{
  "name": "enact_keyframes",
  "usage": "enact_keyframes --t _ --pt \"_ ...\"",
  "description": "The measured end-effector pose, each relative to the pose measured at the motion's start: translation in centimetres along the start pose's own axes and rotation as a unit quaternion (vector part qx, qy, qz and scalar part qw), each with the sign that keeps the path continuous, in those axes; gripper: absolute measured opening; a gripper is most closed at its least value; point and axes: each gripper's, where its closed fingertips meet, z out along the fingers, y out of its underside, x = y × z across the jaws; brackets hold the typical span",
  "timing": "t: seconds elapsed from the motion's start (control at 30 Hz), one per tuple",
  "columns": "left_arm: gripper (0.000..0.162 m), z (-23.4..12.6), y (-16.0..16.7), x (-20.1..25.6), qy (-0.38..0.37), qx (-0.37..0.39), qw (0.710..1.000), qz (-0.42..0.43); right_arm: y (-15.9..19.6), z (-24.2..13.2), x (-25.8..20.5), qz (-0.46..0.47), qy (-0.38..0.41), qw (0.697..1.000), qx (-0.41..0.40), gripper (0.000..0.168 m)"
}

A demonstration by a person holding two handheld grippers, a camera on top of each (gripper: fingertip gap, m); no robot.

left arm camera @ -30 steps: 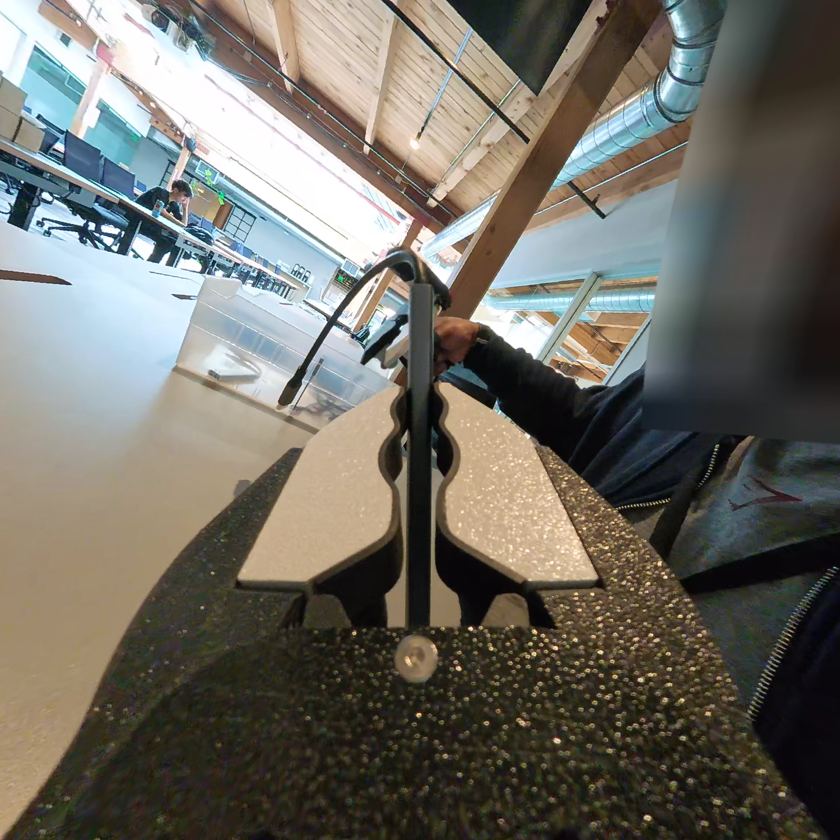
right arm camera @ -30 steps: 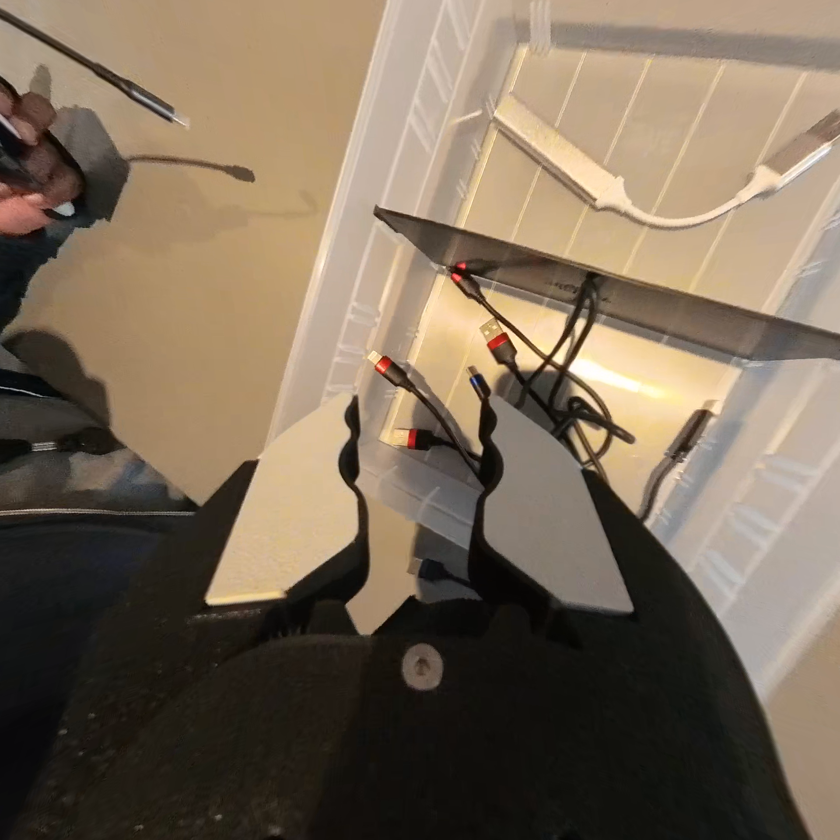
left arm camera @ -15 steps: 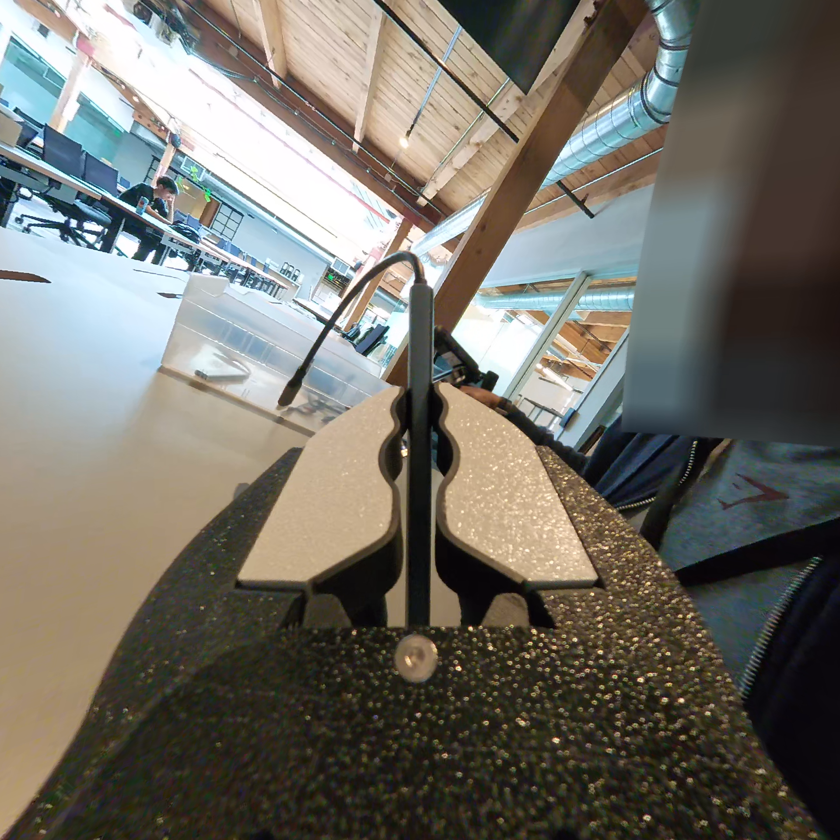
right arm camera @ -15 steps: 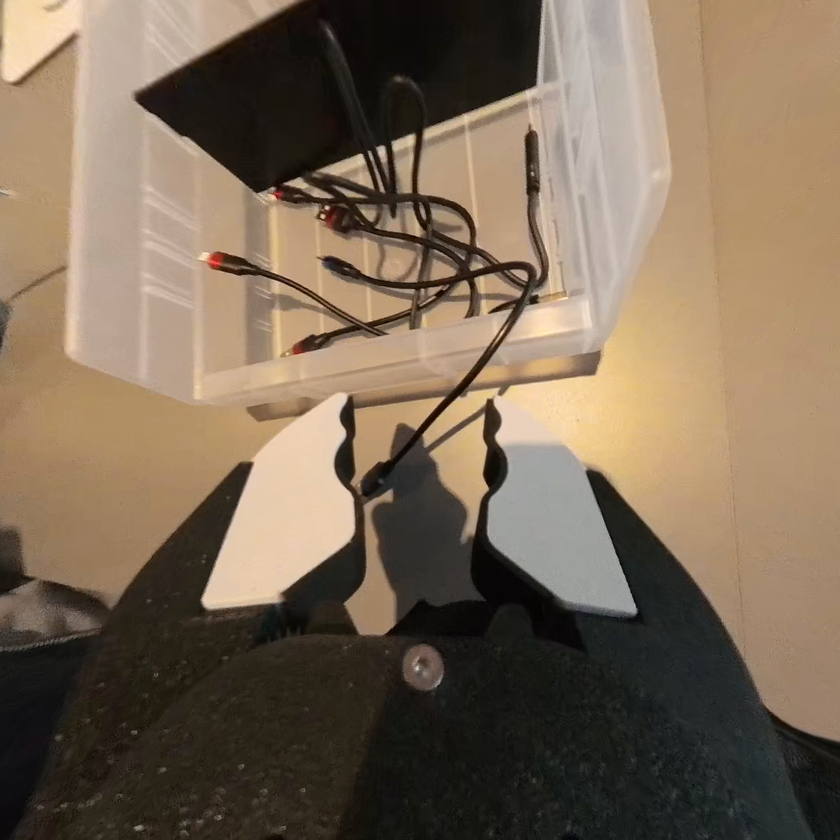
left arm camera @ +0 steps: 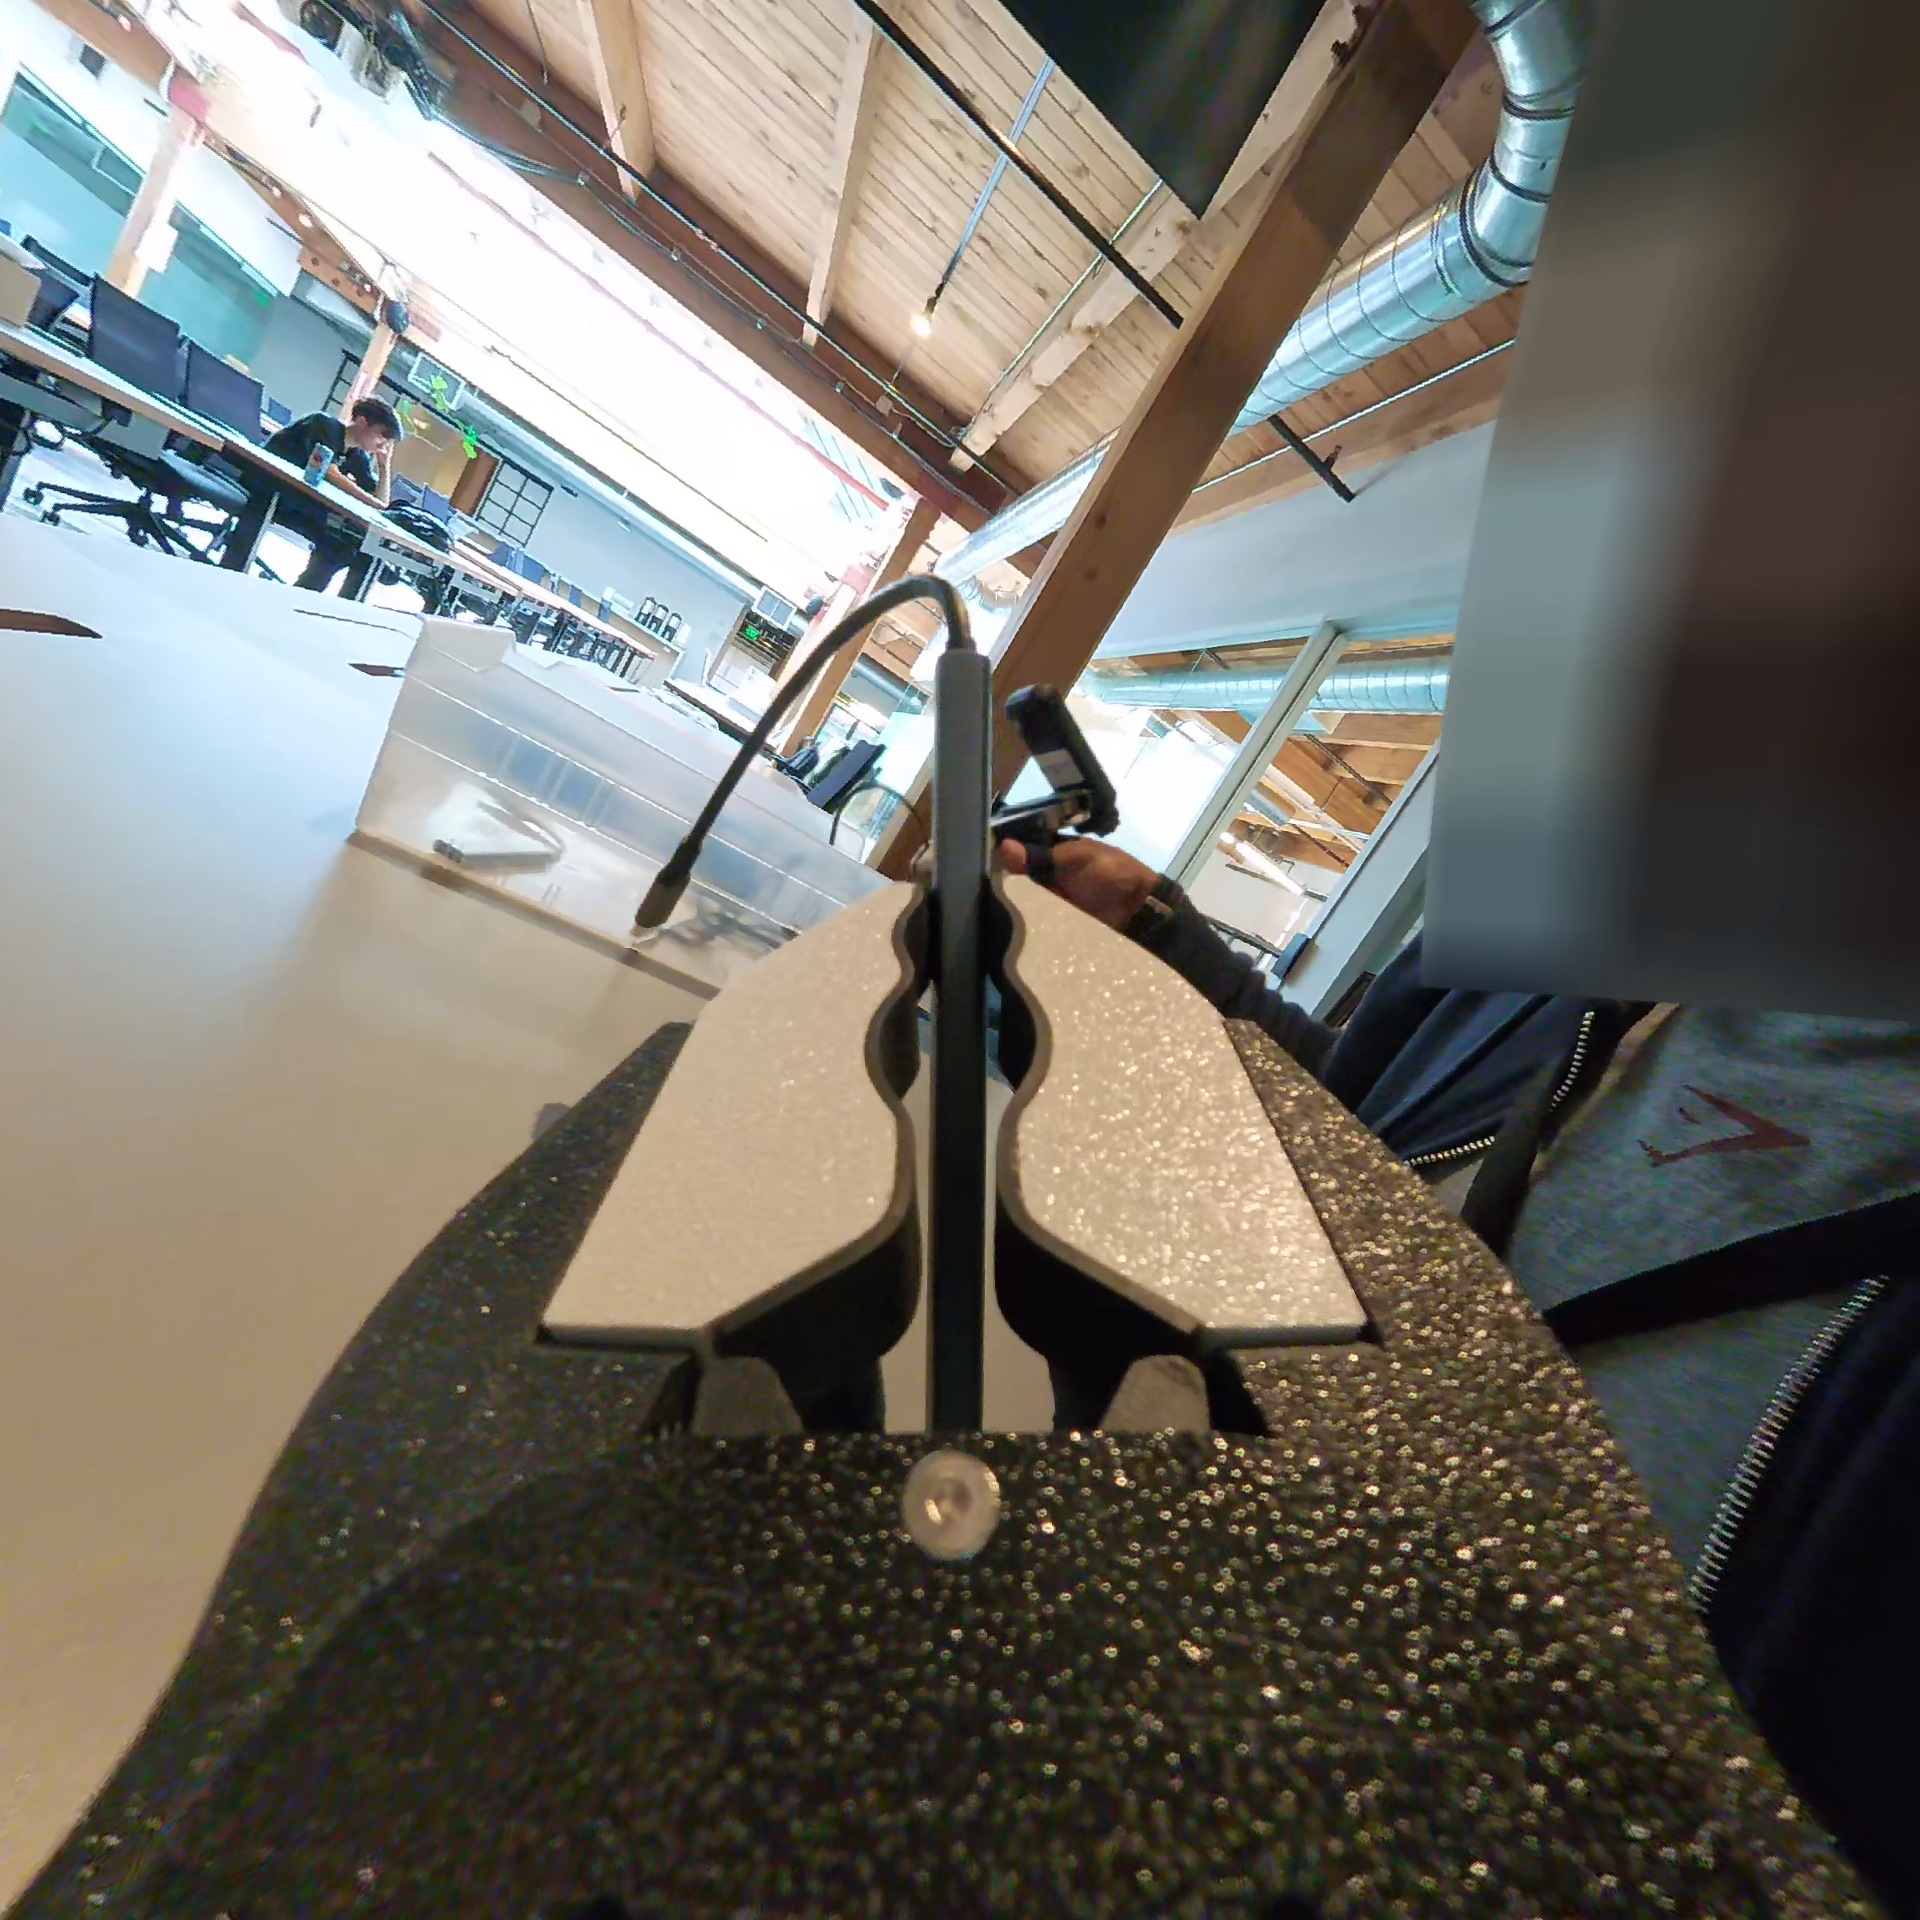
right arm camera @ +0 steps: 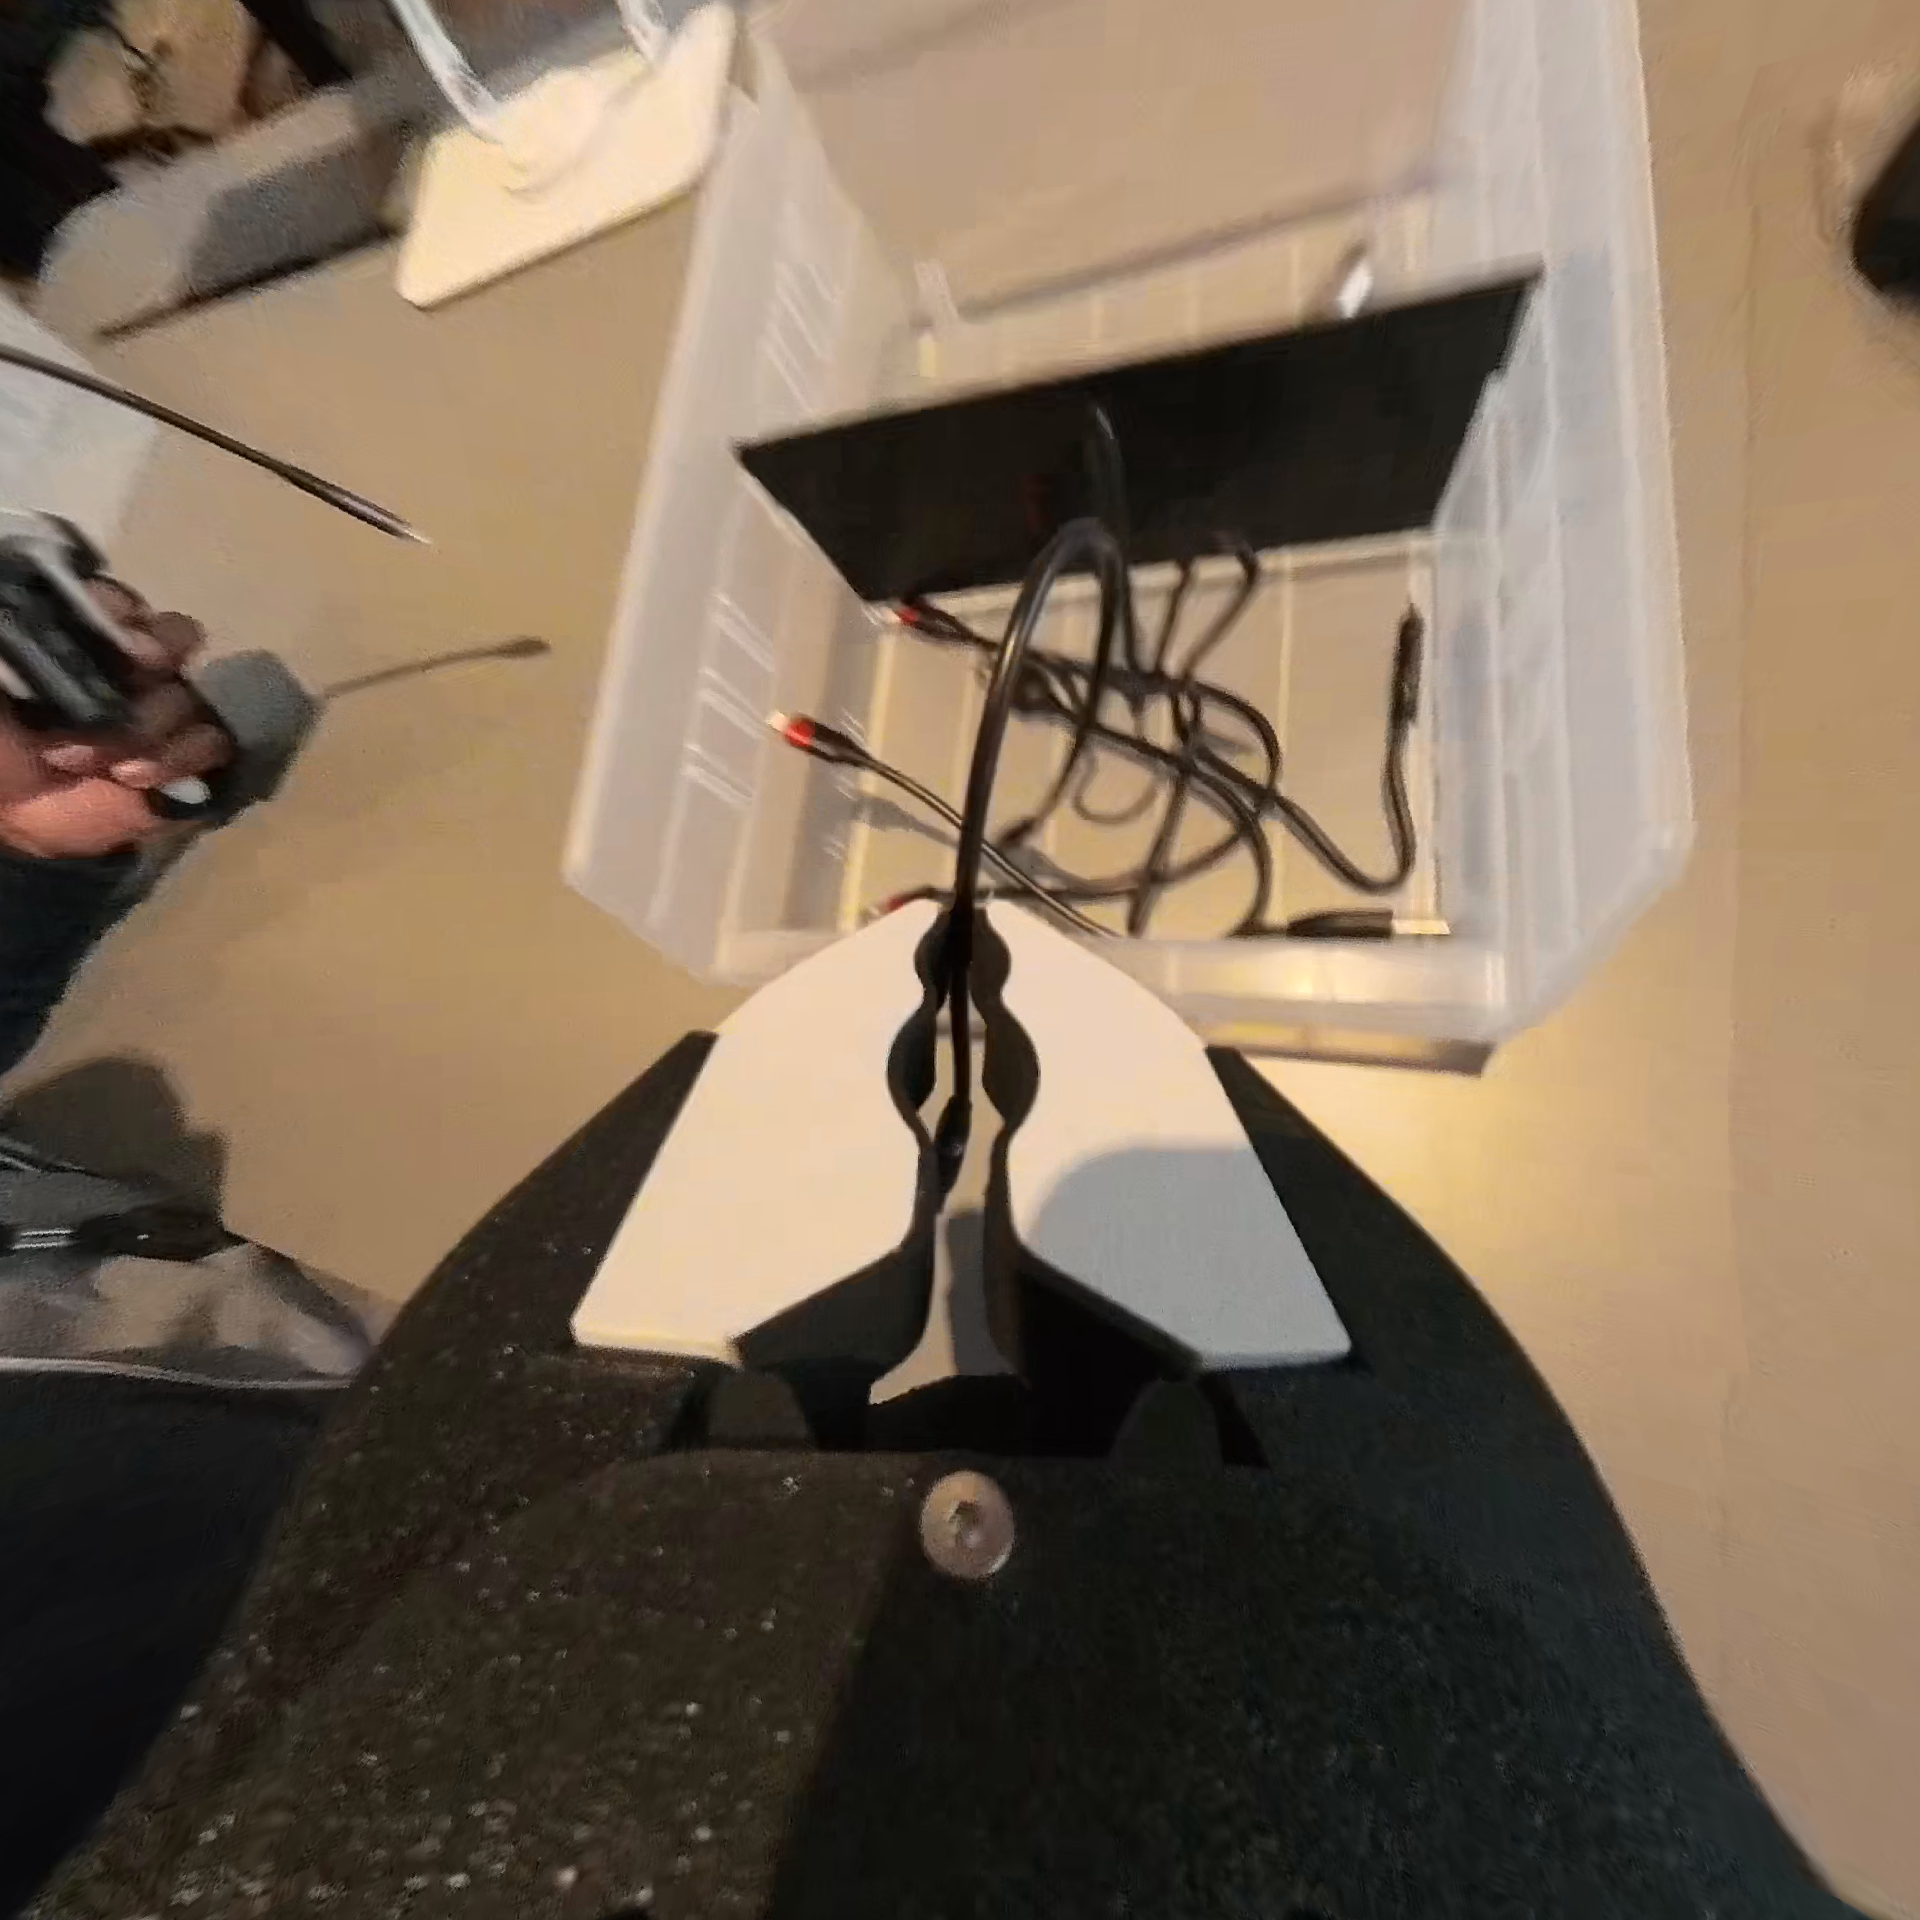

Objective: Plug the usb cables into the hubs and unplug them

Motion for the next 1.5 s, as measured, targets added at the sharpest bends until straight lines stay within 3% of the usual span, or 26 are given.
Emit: enact_keyframes --t 0.2,0.43,0.57,0.8,0.93,1.07,1.2,1.37,1.5 --pt "0.009 0.0 0.1 0.1 -0.001 -0.002 1.0 0.004 -5.0 -0.6 -2.7 -0.006 -0.064 0.995 0.074 0.003" --pt "0.009 0.1 0.2 0.2 -0.001 -0.004 1.0 0.006 -6.1 2.9 -0.2 0.088 -0.125 0.981 0.122 0.003" --pt "0.009 0.0 0.1 0.2 0.0 -0.002 1.0 0.004 -4.6 5.1 3.2 0.127 -0.079 0.983 0.108 0.003" --pt "0.009 0.0 0.1 0.1 0.001 -0.002 1.0 0.002 -3.5 4.6 4.0 0.054 0.018 0.996 0.073 0.05" --pt "0.009 0.0 0.0 0.1 -0.004 -0.001 1.0 0.007 -3.6 3.0 4.1 -0.013 0.088 0.993 0.072 0.055" --pt "0.009 0.7 -0.7 0.4 -0.014 -0.014 0.999 0.046 -5.0 0.8 2.7 -0.08 0.113 0.981 0.137 0.052" --pt "0.009 3.9 -2.9 1.2 -0.008 -0.032 0.995 0.097 -6.2 -0.8 -2.1 -0.114 0.035 0.96 0.253 0.043" --pt "0.009 11.6 -5.1 0.5 -0.002 -0.094 0.983 0.157 -6.1 -2.2 -10.0 -0.141 -0.125 0.909 0.372 0.038" --pt "0.01 19.2 -4.5 -1.6 0.015 -0.178 0.961 0.21 -5.9 -1.4 -12.3 -0.212 -0.107 0.881 0.409 0.038"
